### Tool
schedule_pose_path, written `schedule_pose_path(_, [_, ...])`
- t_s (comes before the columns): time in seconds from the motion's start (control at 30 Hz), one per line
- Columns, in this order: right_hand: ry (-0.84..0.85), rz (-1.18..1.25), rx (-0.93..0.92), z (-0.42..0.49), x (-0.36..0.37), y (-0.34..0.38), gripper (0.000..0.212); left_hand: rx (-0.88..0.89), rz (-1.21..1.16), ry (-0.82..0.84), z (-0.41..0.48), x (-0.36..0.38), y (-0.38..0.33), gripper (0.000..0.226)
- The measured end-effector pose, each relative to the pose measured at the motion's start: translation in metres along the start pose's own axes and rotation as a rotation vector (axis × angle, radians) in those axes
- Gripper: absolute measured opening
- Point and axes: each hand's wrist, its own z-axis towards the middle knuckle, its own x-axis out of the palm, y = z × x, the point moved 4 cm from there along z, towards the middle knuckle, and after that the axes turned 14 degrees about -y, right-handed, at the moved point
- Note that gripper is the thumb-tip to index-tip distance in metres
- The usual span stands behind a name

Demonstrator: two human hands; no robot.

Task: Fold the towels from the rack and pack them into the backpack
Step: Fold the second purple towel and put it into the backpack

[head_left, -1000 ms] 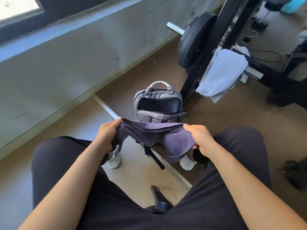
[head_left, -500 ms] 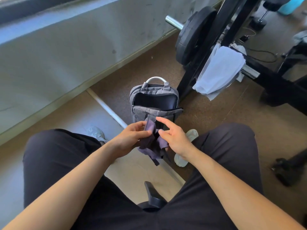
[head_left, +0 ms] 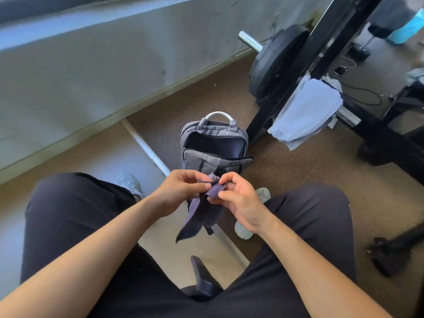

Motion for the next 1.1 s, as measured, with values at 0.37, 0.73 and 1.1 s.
schedule_pose_path(0.37, [-0.207, -0.666, -0.507, -0.001, -0.009, 0.011, 0.007, 0.036, 0.027, 0.049, -0.008, 0.005, -0.008, 0.024])
schedule_pose_path(0.73, [-0.146, -0.818, -0.730, -0.001, -0.007, 0.016, 0.016, 0.214, 0.115, 0.022, -0.015, 0.006, -0.027, 0.026])
schedule_pose_path(1.1, [0.042, -0.763, -0.445, 0.005, -0.005, 0.008, 0.021, 0.306, 0.134, 0.061, -0.016, 0.009, -0.030, 0.030])
